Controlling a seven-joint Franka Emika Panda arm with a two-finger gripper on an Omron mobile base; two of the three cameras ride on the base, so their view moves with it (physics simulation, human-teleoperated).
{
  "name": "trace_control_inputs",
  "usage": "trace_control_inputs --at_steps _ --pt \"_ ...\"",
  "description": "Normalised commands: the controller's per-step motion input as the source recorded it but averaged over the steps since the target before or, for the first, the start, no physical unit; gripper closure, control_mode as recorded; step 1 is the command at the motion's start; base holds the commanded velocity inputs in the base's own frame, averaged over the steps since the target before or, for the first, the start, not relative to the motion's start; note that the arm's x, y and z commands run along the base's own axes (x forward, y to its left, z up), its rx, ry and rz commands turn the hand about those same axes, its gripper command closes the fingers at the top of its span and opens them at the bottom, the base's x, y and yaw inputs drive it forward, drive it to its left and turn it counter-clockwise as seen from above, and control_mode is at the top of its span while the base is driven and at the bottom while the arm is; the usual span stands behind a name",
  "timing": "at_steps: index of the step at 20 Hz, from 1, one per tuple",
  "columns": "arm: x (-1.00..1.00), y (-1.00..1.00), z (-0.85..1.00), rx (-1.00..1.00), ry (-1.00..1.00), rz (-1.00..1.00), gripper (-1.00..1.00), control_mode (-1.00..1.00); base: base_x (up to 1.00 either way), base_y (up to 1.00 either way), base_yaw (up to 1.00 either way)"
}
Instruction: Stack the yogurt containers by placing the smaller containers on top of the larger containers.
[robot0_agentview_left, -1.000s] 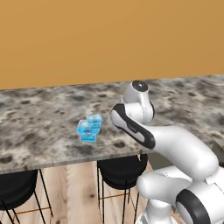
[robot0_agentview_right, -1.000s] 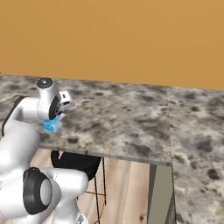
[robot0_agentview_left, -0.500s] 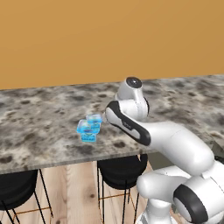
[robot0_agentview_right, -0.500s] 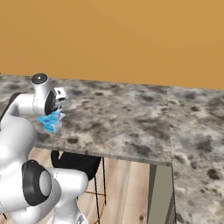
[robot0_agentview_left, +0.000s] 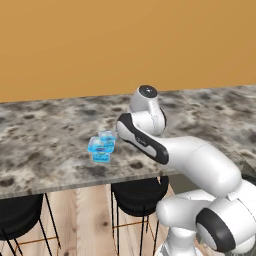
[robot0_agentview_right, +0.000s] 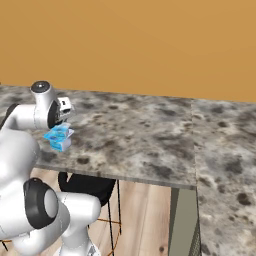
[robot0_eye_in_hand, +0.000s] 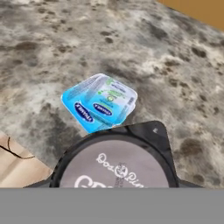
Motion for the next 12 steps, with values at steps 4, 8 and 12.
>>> trace_control_inputs --at_steps 4,8,12 --pt "0.04 0.13 0.00 0.00 0.00 0.00 1.00 -1.00 0.00 0.00 0.00" --pt "0.11 0.18 0.00 0.00 0.00 0.00 1.00 -1.00 0.00 0.00 0.00" --pt "0.12 0.17 0.00 0.00 0.00 0.00 1.00 -1.00 0.00 0.00 0.00"
